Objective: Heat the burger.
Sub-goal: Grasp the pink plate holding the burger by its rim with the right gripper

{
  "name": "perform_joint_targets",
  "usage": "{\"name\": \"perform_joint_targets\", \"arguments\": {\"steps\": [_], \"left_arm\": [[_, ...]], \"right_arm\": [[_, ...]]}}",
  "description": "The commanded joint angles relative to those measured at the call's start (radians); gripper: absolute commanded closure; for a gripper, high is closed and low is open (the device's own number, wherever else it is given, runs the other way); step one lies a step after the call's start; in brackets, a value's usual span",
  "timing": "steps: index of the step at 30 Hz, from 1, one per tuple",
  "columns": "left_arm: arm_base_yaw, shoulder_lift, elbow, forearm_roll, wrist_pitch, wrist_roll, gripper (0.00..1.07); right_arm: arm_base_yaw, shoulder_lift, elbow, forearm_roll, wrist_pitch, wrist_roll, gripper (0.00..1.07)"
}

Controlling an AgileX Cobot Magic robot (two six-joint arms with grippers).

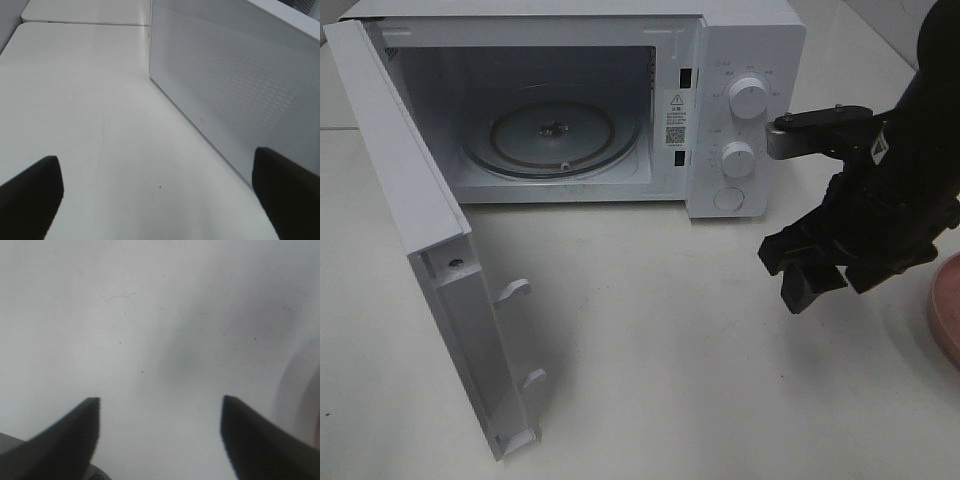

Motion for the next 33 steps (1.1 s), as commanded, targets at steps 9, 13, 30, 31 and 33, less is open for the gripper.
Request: {"name": "perform_joint_targets", "arguments": {"steps": [9, 13, 30, 31, 33], "left_arm": [[0.001, -0.022, 0.001, 0.001, -0.006, 0.001, 0.09], [0.001, -0.022, 0.001, 0.001, -0.006, 0.001, 0.09], [0.001, -0.022, 0.001, 0.001, -0.007, 0.002, 0.09], [0.001, -0.022, 0.001, 0.001, -0.007, 0.002, 0.09], [0.001, -0.022, 0.001, 0.001, -0.007, 0.002, 0.09]], "right_arm": [[-0.166, -0.007, -0.004, -0.117, 0.07, -0.08, 0.08], [-0.215, -0.007, -0.004, -0.122, 0.073, -0.08, 0.09], [-0.397, 0.047, -0.003, -0.136, 0.069, -0.12, 0.14], [-0.397, 0.067, -0.003, -0.136, 0.058, -0.12, 0.14], [-0.397, 0.08, -0.003, -0.136, 0.054, -0.12, 0.14]]}}
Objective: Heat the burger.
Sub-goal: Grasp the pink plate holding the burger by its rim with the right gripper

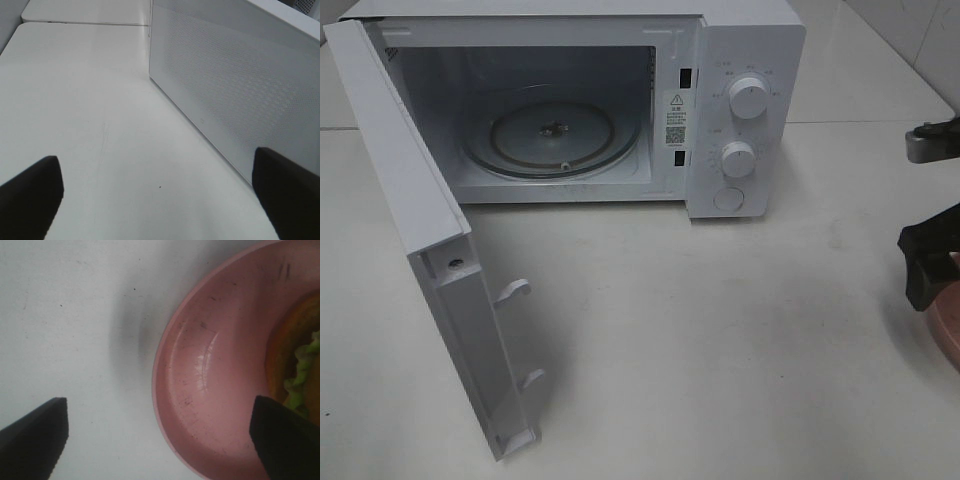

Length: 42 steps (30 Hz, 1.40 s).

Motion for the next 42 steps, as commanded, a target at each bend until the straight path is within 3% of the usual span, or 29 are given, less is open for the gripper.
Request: {"name": "perform_joint_targets", "arguments": {"steps": [1, 17, 34, 37, 40, 41, 42], "left_arm": [[0.001, -0.022, 0.001, 0.001, -0.007, 0.002, 0.09], [0.001, -0.022, 0.001, 0.001, -0.007, 0.002, 0.09], [0.001, -0.022, 0.001, 0.001, -0.007, 0.002, 0.09], [0.001, -0.022, 0.001, 0.001, -0.007, 0.002, 0.09], [0.001, -0.022, 0.001, 0.001, -0.007, 0.002, 0.09], [0.001, -0.022, 0.001, 0.001, -0.007, 0.002, 0.09], [0.001, -0.022, 0.001, 0.001, -0.007, 0.002, 0.09]], "right_arm": [[-0.005, 0.041, -0.003, -0.006, -0.012, -0.017, 0.15], [-0.005, 0.16, 0.005, -0.022, -0.098, 0.023, 0.17], [-0.005, 0.212, 0.097, -0.045, -0.227, 0.073, 0.22], [-0.005, 0.212, 0.097, -0.048, -0.228, 0.073, 0.28], [-0.005, 0.212, 0.097, -0.053, -0.228, 0.09, 0.39], [-0.005, 0.212, 0.097, -0.07, -0.227, 0.113, 0.48], [-0.005, 0.212, 0.097, -0.07, -0.227, 0.113, 0.48]]}}
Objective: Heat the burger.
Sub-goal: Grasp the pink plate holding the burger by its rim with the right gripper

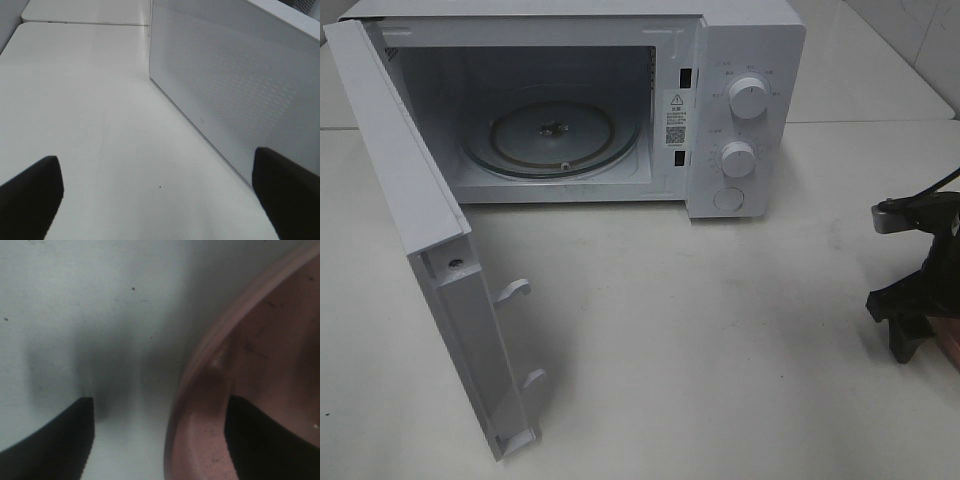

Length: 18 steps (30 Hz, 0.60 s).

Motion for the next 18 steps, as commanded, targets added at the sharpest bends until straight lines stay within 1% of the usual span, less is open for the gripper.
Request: {"name": "perform_joint_targets", "arguments": {"steps": [1, 2, 4, 5, 6, 7, 8, 9, 10, 12, 18], "left_arm": [[0.001, -0.022, 0.001, 0.001, -0.006, 0.002, 0.09], [0.001, -0.022, 0.001, 0.001, -0.006, 0.002, 0.09], [0.001, -0.022, 0.001, 0.001, -0.006, 0.002, 0.09], [0.001, -0.022, 0.001, 0.001, -0.006, 0.002, 0.09], [0.001, -0.022, 0.001, 0.001, -0.006, 0.002, 0.09], [0.001, -0.022, 0.001, 0.001, -0.006, 0.002, 0.09], [0.001, -0.022, 0.001, 0.001, -0.006, 0.002, 0.09], [0.001, -0.022, 0.001, 0.001, -0.006, 0.002, 0.09], [0.001, -0.022, 0.001, 0.001, -0.006, 0.002, 0.09], [0.001, -0.022, 0.001, 0.001, -0.006, 0.002, 0.09], [0.001, -0.022, 0.001, 0.001, -0.006, 0.002, 0.09]], "right_arm": [[-0.005, 0.003, 0.006, -0.032, -0.001, 0.044, 0.52], [-0.005, 0.003, 0.006, -0.032, -0.001, 0.044, 0.52], [-0.005, 0.003, 0.006, -0.052, -0.001, 0.077, 0.75], [-0.005, 0.003, 0.006, -0.052, -0.001, 0.077, 0.75], [-0.005, 0.003, 0.006, -0.052, -0.001, 0.079, 0.86], [-0.005, 0.003, 0.006, -0.052, -0.001, 0.079, 0.86], [-0.005, 0.003, 0.006, -0.052, 0.0, 0.079, 0.91], [-0.005, 0.004, 0.006, -0.052, 0.0, 0.079, 1.0], [-0.005, 0.004, 0.006, -0.052, 0.0, 0.079, 1.0], [-0.005, 0.006, 0.006, -0.053, -0.001, 0.079, 1.07], [-0.004, 0.006, 0.006, -0.053, -0.006, 0.084, 1.07]]}}
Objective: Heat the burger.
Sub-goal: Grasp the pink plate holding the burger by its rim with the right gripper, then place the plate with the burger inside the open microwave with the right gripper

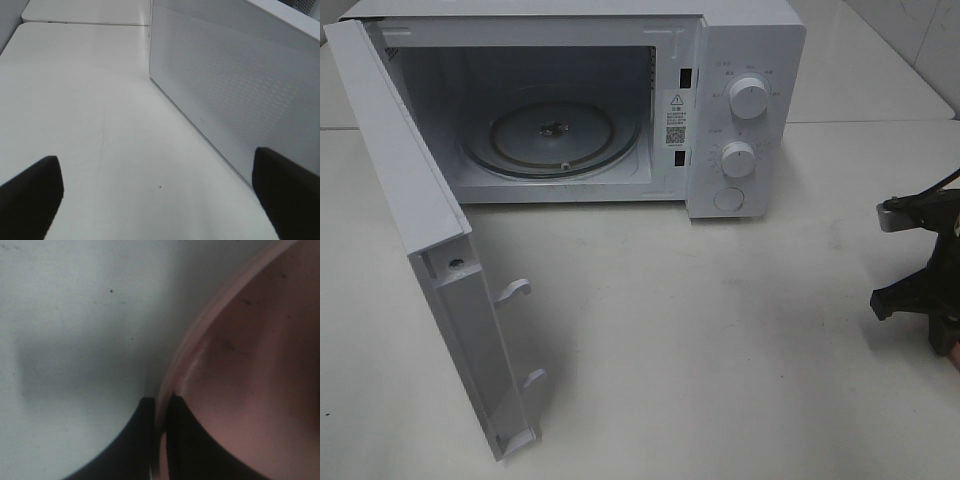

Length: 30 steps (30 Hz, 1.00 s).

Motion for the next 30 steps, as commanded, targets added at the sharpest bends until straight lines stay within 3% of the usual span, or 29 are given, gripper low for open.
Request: {"name": "perform_joint_targets", "arguments": {"steps": [1, 7, 11, 30], "left_arm": [[0.001, -0.022, 0.001, 0.001, -0.006, 0.002, 0.09], [0.001, -0.022, 0.001, 0.001, -0.006, 0.002, 0.09], [0.001, -0.022, 0.001, 0.001, -0.006, 0.002, 0.09], [0.001, -0.022, 0.001, 0.001, -0.006, 0.002, 0.09]], "right_arm": [[-0.003, 0.006, 0.006, 0.001, -0.009, 0.018, 1.07], [0.023, 0.006, 0.006, -0.029, -0.005, 0.06, 1.07], [0.071, 0.002, 0.006, -0.146, 0.026, 0.18, 1.07], [0.2, -0.008, 0.006, -0.356, 0.169, 0.376, 1.07]]}}
